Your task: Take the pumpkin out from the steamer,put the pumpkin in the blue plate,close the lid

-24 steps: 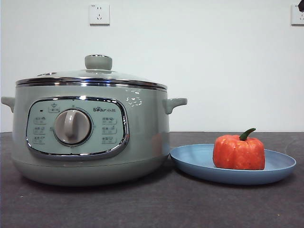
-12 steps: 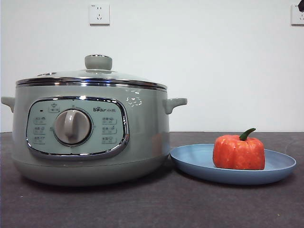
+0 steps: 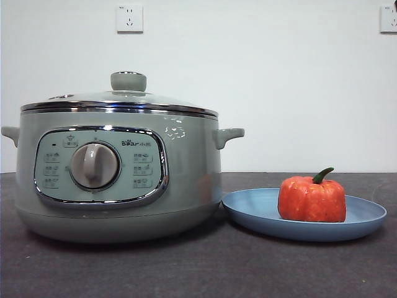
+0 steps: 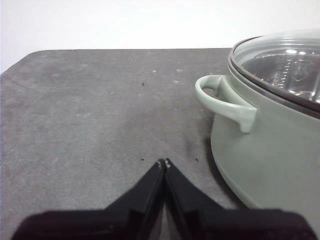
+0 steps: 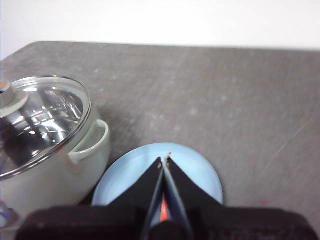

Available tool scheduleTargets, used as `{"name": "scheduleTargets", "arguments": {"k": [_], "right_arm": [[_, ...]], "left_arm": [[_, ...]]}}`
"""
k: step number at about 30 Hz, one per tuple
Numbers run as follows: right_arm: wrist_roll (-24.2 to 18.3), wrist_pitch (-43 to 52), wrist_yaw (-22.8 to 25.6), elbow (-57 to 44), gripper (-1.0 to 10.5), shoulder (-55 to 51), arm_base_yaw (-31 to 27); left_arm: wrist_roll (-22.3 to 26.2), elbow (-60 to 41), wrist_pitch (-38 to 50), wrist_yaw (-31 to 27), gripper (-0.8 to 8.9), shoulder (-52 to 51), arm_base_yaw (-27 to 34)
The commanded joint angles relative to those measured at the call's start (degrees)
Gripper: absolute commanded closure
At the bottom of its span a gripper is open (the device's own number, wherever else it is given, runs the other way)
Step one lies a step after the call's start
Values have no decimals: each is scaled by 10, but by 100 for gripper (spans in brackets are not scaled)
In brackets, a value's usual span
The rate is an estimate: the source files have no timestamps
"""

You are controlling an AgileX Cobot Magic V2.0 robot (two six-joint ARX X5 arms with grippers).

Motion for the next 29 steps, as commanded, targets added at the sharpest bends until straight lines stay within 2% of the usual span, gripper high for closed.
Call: {"name": "scheduleTargets", "arguments": {"k": [1, 6, 11, 15, 23, 29], "right_arm": [[-58, 17, -25, -29, 946, -39, -35], [-58, 64, -137, -125, 946, -127, -148], [-54, 115, -197, -229, 946, -200, -222], [-53, 155, -194, -291, 946, -227, -234], [-52, 171, -193, -356, 946, -253, -234], [-43, 171, -191, -360, 946, -265, -234]], "left_arm": [[-4, -9, 2, 0, 817, -2, 2], [-4, -9, 3, 0, 817, -2, 2], [-4, -9, 3, 0, 817, -2, 2], [-4, -9, 3, 0, 817, -2, 2], [-4, -9, 3, 0, 817, -2, 2], [-4, -9, 2, 0, 817, -2, 2]]}}
